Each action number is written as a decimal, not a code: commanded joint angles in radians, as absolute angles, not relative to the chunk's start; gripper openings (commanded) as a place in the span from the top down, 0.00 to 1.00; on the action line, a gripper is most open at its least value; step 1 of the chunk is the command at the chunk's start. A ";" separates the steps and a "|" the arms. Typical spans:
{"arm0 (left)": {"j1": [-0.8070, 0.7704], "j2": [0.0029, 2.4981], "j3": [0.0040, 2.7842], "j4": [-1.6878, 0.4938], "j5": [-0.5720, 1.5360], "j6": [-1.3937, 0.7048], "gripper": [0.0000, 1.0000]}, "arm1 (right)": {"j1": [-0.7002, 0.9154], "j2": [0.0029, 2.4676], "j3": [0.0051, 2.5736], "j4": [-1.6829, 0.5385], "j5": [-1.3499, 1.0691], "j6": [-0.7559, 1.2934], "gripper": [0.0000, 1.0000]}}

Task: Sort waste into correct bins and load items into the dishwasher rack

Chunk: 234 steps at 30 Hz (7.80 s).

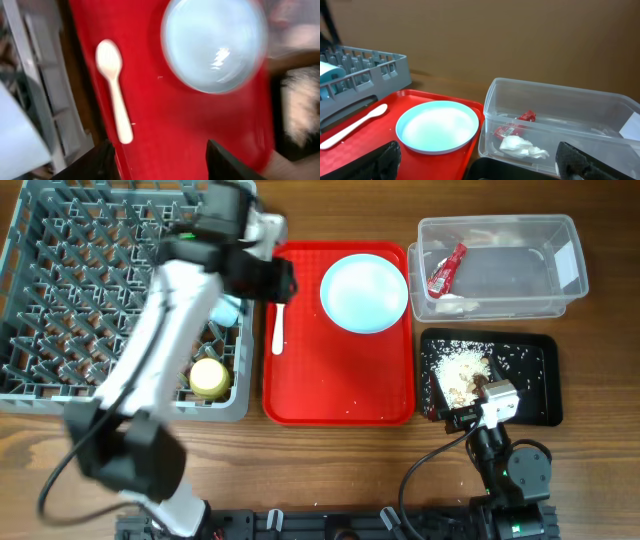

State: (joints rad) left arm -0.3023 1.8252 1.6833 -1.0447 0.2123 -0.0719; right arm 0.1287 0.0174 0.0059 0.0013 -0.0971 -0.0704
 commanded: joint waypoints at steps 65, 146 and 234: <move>-0.200 1.718 1.847 -1.026 0.141 0.038 0.54 | 0.124 0.007 0.005 0.007 -0.102 -0.079 0.00; 0.160 1.749 1.715 -0.950 -0.693 0.210 0.96 | 0.124 0.007 0.005 0.007 -0.102 -0.079 0.00; -0.165 0.394 0.861 -0.640 0.145 -0.255 0.00 | 0.124 0.007 0.005 0.007 -0.102 -0.079 0.00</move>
State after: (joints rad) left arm -0.1707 0.4889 1.0420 -0.7074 0.0971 -0.1898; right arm 0.1287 0.0154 0.0059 0.0025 -0.0971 -0.0734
